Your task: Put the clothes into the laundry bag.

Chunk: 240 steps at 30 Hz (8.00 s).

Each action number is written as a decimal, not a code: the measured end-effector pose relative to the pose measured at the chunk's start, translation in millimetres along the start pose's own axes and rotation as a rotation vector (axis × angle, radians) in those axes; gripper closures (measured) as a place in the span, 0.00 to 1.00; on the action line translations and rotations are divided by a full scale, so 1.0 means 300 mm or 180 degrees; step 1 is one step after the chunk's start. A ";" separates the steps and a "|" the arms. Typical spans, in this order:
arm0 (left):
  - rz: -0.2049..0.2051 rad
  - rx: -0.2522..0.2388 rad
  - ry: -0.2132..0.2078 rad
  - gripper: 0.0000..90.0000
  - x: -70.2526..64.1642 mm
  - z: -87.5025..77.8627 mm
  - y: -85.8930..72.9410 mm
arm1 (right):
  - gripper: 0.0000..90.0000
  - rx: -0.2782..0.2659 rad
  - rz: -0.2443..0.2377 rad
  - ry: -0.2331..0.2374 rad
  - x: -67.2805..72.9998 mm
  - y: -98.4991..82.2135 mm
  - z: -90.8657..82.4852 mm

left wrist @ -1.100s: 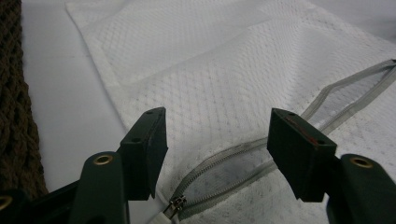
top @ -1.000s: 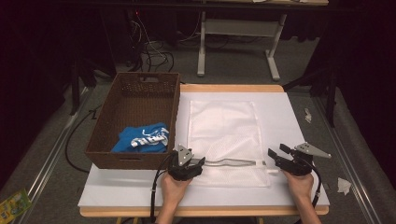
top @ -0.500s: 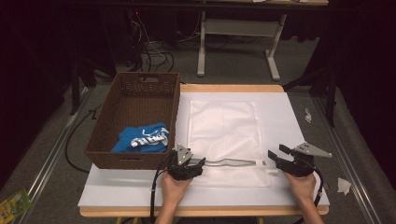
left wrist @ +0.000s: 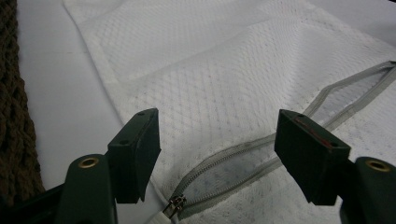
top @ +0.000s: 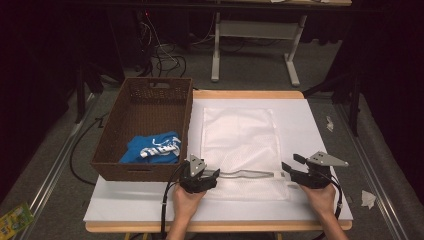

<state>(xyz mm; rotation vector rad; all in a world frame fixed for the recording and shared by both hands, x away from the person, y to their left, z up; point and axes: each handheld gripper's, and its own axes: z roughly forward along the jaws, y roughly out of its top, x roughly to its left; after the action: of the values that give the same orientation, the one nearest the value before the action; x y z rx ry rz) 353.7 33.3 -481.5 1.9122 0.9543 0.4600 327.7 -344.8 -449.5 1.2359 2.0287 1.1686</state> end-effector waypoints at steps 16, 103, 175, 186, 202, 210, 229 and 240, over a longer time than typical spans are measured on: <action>0.0022 -0.0012 0.0002 0.36 -0.003 -0.001 -0.001 | 0.47 0.0167 -0.0307 0.0258 0.110 0.052 0.076; 0.0027 0.0015 -0.0007 0.37 -0.002 0.000 0.000 | 0.55 0.0895 -0.1367 -0.0087 0.394 0.136 0.376; 0.0013 0.0305 0.0082 0.36 -0.006 0.030 0.010 | 0.99 0.0593 -0.1189 0.0176 0.341 0.363 0.280; 0.0002 0.0311 0.0092 0.36 -0.005 0.032 0.011 | 0.99 0.0535 -0.1212 0.0142 0.337 0.397 0.252; -0.0037 0.0331 0.0068 0.37 -0.001 0.033 0.011 | 0.99 0.0464 -0.1296 0.0093 0.337 0.452 0.235; -0.0069 0.0396 0.0066 0.40 0.003 0.039 0.015 | 0.99 0.0434 -0.1279 0.0123 0.338 0.466 0.242; 0.0103 0.0234 -0.0078 0.34 -0.027 -0.049 0.074 | 0.99 0.0423 -0.1240 0.0187 0.322 0.451 0.233; 0.0126 0.0336 -0.0353 0.31 -0.030 -0.117 0.103 | 0.99 0.0422 -0.1206 0.0220 0.321 0.450 0.236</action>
<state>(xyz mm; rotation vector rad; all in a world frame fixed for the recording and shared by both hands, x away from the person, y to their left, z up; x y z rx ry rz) 338.5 37.9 -436.5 2.0328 0.8851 0.3283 398.1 -200.4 -367.7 0.8239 2.2950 0.9182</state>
